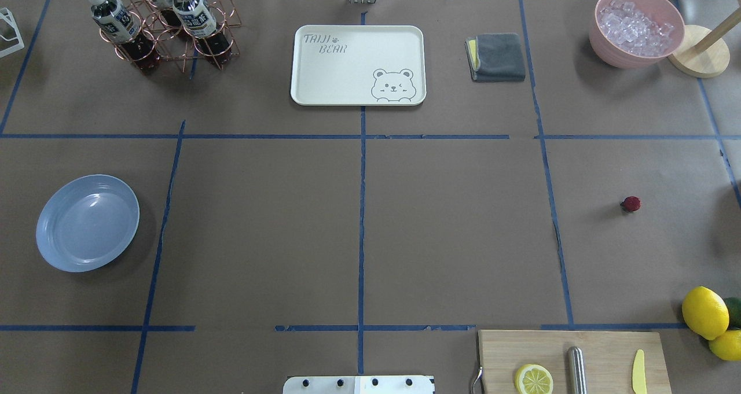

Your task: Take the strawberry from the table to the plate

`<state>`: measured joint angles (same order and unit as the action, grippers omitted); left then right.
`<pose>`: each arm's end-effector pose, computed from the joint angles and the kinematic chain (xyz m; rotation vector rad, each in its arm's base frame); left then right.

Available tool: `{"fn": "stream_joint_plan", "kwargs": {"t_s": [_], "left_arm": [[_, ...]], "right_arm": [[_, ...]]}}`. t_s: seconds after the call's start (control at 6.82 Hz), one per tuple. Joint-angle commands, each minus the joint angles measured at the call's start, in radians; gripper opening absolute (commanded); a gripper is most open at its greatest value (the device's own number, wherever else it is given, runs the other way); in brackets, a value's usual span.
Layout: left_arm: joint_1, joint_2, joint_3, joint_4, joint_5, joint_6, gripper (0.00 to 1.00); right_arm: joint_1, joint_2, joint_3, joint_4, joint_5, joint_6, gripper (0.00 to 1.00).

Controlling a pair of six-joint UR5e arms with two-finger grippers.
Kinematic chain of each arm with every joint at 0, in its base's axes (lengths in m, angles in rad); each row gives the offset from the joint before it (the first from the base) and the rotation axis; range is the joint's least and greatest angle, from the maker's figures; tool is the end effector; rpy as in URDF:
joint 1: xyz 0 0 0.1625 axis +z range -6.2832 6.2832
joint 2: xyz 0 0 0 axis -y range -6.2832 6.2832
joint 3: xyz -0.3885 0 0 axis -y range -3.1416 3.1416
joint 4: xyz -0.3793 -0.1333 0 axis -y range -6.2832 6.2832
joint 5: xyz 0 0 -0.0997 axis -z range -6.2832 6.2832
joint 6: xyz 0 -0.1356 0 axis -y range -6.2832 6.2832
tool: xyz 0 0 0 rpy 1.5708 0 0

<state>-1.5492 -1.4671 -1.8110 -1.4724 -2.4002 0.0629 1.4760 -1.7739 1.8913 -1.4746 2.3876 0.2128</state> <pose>-0.0238 -0.4393 0.5850 0.0530 0.8287 0.0954 -0.0050 -0.4168 0.5682 0.0745 -0.8346 0.0238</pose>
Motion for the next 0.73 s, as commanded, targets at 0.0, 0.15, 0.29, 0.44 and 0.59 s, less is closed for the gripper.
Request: {"fn": "stream_joint_plan", "kwargs": {"t_s": [0.0,0.15,0.29,0.44,0.59], "left_arm": [[0.001,0.04,-0.049,-0.037,-0.004,0.052,1.0],[0.001,0.044,-0.057,-0.039,-0.004,0.057,1.0],[0.003,0.044,-0.053,-0.04,-0.007,0.057,1.0],[0.003,0.048,-0.065,-0.048,-0.013,0.066,1.0],[0.006,0.05,-0.064,-0.049,-0.011,0.074,1.0]], "right_arm": [[-0.006,0.001,0.0,0.003,0.001,0.007,1.0],[-0.008,0.001,-0.001,0.003,0.002,0.007,1.0],[-0.008,-0.001,-0.001,0.003,0.004,0.007,1.0],[-0.017,-0.001,-0.001,0.003,0.004,0.008,1.0],[-0.02,-0.001,-0.001,0.003,0.007,0.01,1.0]]}}
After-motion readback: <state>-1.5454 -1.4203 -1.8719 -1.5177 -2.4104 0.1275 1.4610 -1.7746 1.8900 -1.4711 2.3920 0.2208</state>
